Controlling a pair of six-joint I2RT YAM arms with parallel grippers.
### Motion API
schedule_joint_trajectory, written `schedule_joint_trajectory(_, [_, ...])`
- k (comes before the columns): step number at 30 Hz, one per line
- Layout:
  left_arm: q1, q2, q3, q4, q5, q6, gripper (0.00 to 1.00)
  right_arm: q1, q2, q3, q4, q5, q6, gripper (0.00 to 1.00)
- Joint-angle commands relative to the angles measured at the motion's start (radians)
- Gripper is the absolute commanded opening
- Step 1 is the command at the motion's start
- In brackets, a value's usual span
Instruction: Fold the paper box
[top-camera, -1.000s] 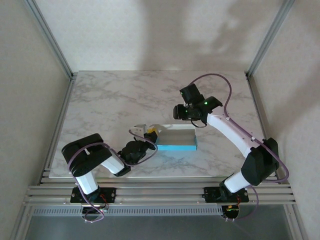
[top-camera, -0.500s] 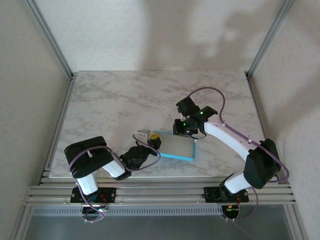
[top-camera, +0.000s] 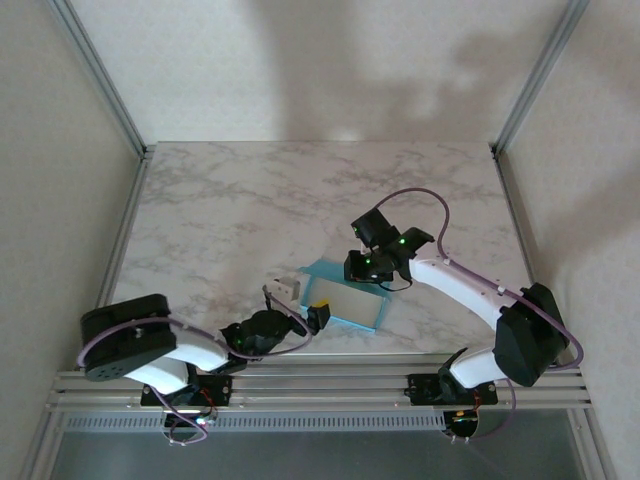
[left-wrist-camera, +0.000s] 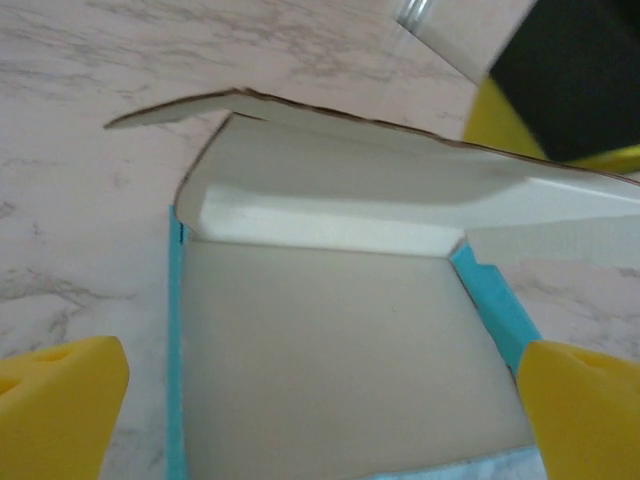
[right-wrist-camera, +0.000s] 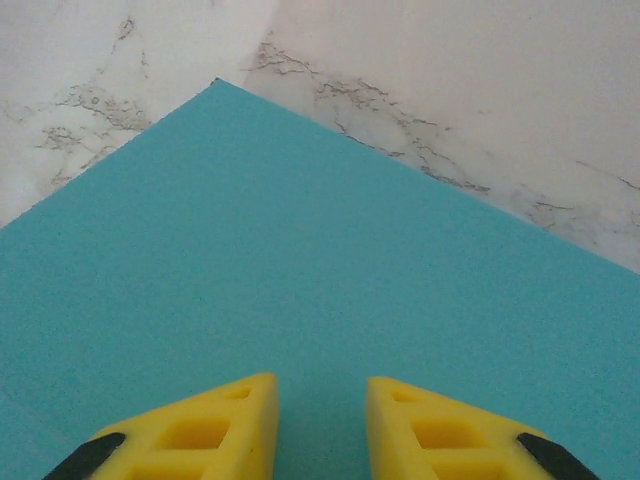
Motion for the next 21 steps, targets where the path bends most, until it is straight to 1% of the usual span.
schedule_joint_trajectory(1, [-0.039, -0.134, -0.014, -0.208, 0.009, -0.04, 0.99, 0.01, -0.022, -0.015, 0.024, 0.001, 0.009, 0.29])
schedule_joint_trajectory(4, [-0.05, -0.283, 0.005, -0.372, 0.039, -0.065, 0.99, 0.011, -0.014, -0.018, 0.027, 0.006, 0.0, 0.29])
schedule_joint_trajectory(7, [-0.05, -0.422, 0.058, -0.546, 0.07, -0.086, 0.99, 0.011, -0.002, -0.014, 0.029, 0.004, -0.008, 0.29])
schedule_joint_trajectory(11, [-0.035, -0.541, 0.16, -0.731, 0.092, -0.118, 1.0, 0.011, 0.007, -0.015, 0.033, -0.006, -0.024, 0.3])
schedule_joint_trajectory(13, [0.019, -0.552, 0.236, -0.869, 0.123, -0.177, 1.0, 0.011, 0.011, -0.016, 0.033, -0.012, -0.038, 0.3])
schedule_joint_trajectory(15, [0.114, -0.538, 0.315, -0.982, 0.194, -0.229, 1.0, 0.011, 0.01, -0.021, 0.031, -0.016, -0.049, 0.3])
schedule_joint_trajectory(16, [0.166, -0.531, 0.343, -1.009, 0.247, -0.239, 1.0, 0.012, 0.009, -0.024, 0.031, -0.02, -0.056, 0.3])
schedule_joint_trajectory(18, [0.238, -0.501, 0.393, -1.055, 0.324, -0.248, 0.99, 0.012, 0.007, -0.033, 0.033, -0.028, -0.068, 0.3])
schedule_joint_trajectory(19, [0.278, -0.478, 0.418, -1.07, 0.378, -0.252, 0.98, 0.012, 0.007, -0.037, 0.029, -0.031, -0.072, 0.3])
schedule_joint_trajectory(21, [0.354, -0.426, 0.464, -1.105, 0.506, -0.252, 0.91, 0.014, 0.006, -0.045, 0.028, -0.034, -0.08, 0.29])
